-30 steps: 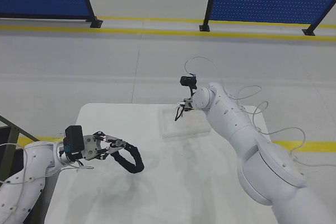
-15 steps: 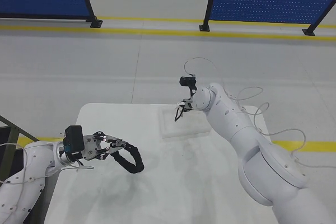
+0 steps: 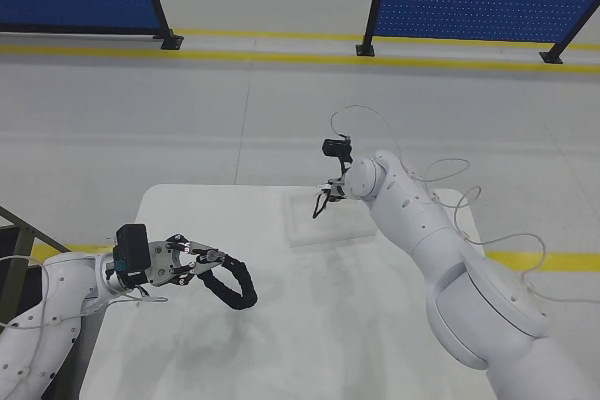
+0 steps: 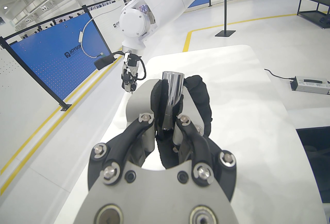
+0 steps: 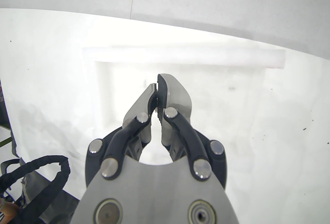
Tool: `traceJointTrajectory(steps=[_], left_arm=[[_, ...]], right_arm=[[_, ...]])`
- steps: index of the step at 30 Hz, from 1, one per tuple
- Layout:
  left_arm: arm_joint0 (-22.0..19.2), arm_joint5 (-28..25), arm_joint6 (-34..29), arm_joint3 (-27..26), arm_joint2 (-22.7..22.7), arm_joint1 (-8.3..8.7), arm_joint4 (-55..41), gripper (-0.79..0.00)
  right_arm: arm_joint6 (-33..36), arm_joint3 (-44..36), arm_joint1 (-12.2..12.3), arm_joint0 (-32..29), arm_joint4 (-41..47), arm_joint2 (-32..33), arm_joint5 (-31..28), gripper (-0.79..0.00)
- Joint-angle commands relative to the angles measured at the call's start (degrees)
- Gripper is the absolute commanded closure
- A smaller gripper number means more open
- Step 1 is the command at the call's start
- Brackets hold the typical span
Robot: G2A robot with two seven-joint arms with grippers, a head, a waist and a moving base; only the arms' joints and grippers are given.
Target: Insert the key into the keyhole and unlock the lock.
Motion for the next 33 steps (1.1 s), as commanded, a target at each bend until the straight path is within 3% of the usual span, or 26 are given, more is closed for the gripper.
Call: traceJointTrajectory(steps=[1, 26, 27, 28, 29, 33], left_arm=[[0.0, 0.0, 0.0, 0.0, 0.0, 0.0, 0.0, 0.0], [0.0, 0.0, 0.0, 0.0, 0.0, 0.0, 0.0, 0.0], [0.0, 0.0, 0.0, 0.0, 0.0, 0.0, 0.0, 0.0], [0.0, 0.0, 0.0, 0.0, 0.0, 0.0, 0.0, 0.0], [0.0, 0.0, 0.0, 0.0, 0.0, 0.0, 0.0, 0.0], [0.0, 0.0, 0.0, 0.0, 0.0, 0.0, 0.0, 0.0]], right_arm=[[0.2, 0.0, 0.0, -0.2, 0.0, 0.2, 0.2, 0.0], [0.1, 2.9, -1.5, -0.9, -0.4, 2.7, 2.9, 0.0], [0.0, 3.0, -1.6, -0.9, -0.3, 2.8, 2.9, -0.037], [-0.1, 3.1, -1.6, -0.8, -0.3, 2.9, 2.9, -0.191], [-0.1, 3.2, -1.7, -0.7, -0.3, 3.1, 2.9, -0.28], [0.2, 3.4, -1.7, -0.4, 0.5, 3.9, 2.8, -0.345]])
